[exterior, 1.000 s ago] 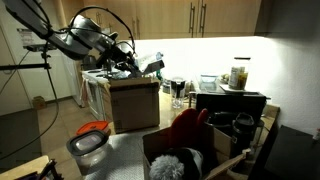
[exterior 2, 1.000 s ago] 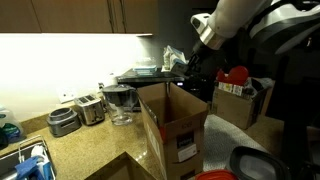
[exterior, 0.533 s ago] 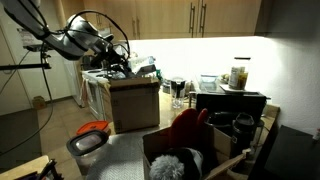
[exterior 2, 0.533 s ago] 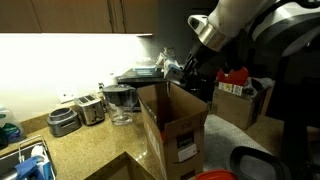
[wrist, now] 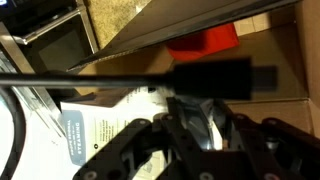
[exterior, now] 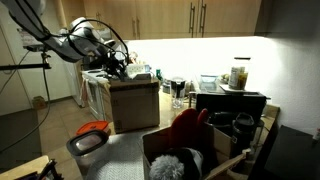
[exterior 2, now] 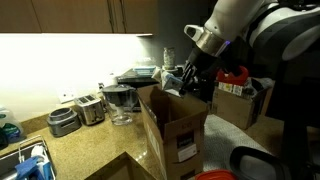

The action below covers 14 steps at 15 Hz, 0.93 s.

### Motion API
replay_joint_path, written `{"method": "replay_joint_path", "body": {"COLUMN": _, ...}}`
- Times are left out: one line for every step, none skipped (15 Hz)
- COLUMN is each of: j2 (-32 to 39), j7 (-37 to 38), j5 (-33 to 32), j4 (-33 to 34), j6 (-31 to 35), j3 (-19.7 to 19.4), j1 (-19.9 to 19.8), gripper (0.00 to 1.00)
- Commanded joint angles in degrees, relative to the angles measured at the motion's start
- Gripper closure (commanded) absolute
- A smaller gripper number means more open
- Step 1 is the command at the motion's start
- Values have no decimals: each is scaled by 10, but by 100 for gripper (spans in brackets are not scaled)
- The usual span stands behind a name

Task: Put the carton in the brown box.

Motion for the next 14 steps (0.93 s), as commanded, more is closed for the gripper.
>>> {"method": "replay_joint_path", "body": {"j2": -1, "j7": -57, "j5": 54, "j4": -12, "j6": 12, "j3": -1, "j1": -1, "gripper": 34}}
{"method": "replay_joint_path", "body": {"j2": 0, "j7": -58, "j5": 57, "j4": -11, "j6": 10, "j3": -1, "j1": -1, "gripper": 29}}
{"method": "replay_joint_path", "body": {"j2": 1, "j7": -61, "j5": 62, "j4": -10, "j6": 9, "j3": -1, "j1": -1, "gripper": 23}}
{"method": "replay_joint_path", "body": {"j2": 1, "j7": -56, "j5": 57, "j4": -10, "j6": 9, "j3": -1, "j1": -1, "gripper": 16}}
{"method": "replay_joint_path", "body": {"j2": 0, "j7": -51, "j5": 52, "j4": -10, "j6": 10, "j3": -2, "j1": -2, "gripper": 10}}
{"method": "replay_joint_path", "body": {"j2": -3, "j7": -26, "j5": 29, "j4": -11, "j6": 11, "j3": -3, "j1": -3, "gripper": 5}}
{"method": "replay_joint_path", "body": {"j2": -9, "j7": -8, "j5": 10, "j4": -14, "j6": 13, "j3": -4, "j1": -4, "gripper": 1}}
{"method": "replay_joint_path", "body": {"j2": -13, "j7": 7, "j5": -5, "j4": -15, "j6": 12, "j3": -5, "j1": -6, "gripper": 0}}
{"method": "replay_joint_path", "body": {"j2": -18, "j7": 15, "j5": -11, "j4": -16, "j6": 5, "j3": -7, "j1": -7, "gripper": 0}}
{"method": "replay_joint_path", "body": {"j2": -23, "j7": 32, "j5": -26, "j4": -16, "j6": 0, "j3": -8, "j1": -9, "gripper": 0}}
{"method": "replay_joint_path", "body": {"j2": -28, "j7": 40, "j5": -28, "j4": -17, "j6": -9, "j3": -10, "j1": -10, "gripper": 0}}
{"method": "replay_joint_path", "body": {"j2": -34, "j7": 49, "j5": -28, "j4": -17, "j6": -19, "j3": -12, "j1": -13, "gripper": 0}}
{"method": "replay_joint_path", "body": {"j2": -37, "j7": 56, "j5": -24, "j4": -17, "j6": -28, "j3": -14, "j1": -16, "gripper": 0}}
{"method": "replay_joint_path", "body": {"j2": -41, "j7": 61, "j5": -18, "j4": -17, "j6": -39, "j3": -15, "j1": -20, "gripper": 0}}
